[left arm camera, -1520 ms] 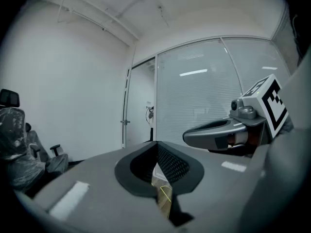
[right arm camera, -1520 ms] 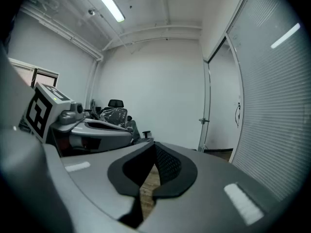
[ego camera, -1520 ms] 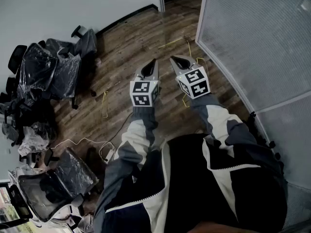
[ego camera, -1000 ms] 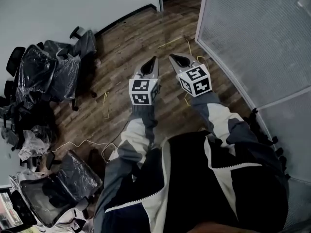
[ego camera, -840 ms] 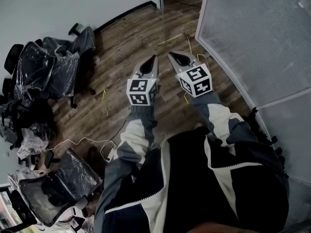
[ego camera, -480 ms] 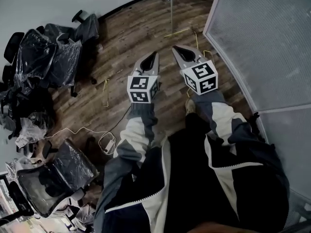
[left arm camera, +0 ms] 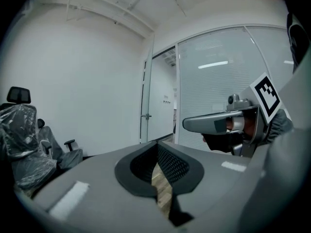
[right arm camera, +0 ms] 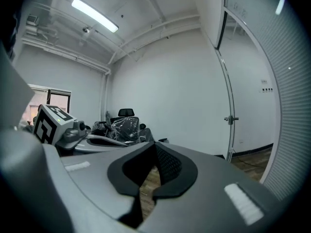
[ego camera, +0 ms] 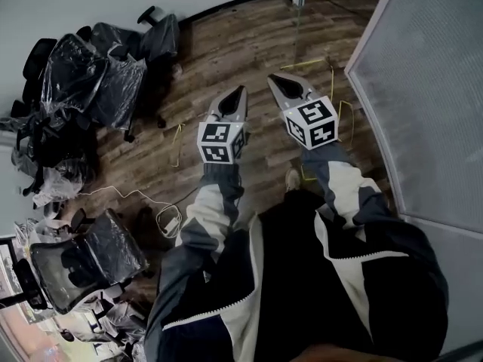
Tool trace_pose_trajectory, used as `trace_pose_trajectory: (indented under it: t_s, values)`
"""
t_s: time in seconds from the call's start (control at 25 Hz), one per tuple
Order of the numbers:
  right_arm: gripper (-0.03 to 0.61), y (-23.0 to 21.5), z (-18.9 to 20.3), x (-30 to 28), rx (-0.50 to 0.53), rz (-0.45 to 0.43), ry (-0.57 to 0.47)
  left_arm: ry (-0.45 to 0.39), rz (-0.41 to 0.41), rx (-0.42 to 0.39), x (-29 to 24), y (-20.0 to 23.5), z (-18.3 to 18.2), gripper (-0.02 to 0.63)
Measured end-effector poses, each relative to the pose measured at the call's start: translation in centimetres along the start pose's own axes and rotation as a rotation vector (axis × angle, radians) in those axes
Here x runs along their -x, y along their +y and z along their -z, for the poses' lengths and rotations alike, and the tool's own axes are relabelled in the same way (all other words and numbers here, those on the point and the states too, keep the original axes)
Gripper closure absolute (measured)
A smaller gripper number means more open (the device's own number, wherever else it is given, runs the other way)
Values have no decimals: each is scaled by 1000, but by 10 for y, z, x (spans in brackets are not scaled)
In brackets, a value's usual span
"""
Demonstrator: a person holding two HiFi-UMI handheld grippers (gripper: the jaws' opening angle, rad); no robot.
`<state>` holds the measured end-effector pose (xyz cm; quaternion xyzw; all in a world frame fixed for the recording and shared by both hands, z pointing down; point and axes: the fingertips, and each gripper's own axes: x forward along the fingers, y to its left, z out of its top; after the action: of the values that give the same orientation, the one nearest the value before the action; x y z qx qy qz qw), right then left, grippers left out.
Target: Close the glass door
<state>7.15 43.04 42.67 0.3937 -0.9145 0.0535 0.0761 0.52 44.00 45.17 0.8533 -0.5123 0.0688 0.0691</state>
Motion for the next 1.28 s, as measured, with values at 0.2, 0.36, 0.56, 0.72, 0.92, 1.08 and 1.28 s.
trace_pose_trajectory:
  t_s: [0.2, 0.36, 0.56, 0.72, 0.92, 1.08, 1.28]
  values:
    - [574, -57, -17, -32, 4, -22, -29, -20, -47, 35, -56, 24, -26, 603]
    - [574, -89, -10, -49, -6, -43, -10, -25, -61, 80, -83, 31, -29, 603]
    - [574, -117, -15, -67, -15, -46, -8, -11, -79, 52, -109, 41, -35, 603]
    - [574, -126, -15, -91, -12, -40, -3, -18, -83, 58, -127, 63, -36, 603]
    - [574, -141, -16, -125, 1, 3, 0, -44, -61, 42, -153, 96, -41, 603]
    - [574, -159, -28, -166, 5, 53, -3, -88, -22, 14, -182, 137, -60, 603]
    - [574, -164, -61, -235, 23, 93, -9, -126, 26, -5, -212, 203, -96, 603]
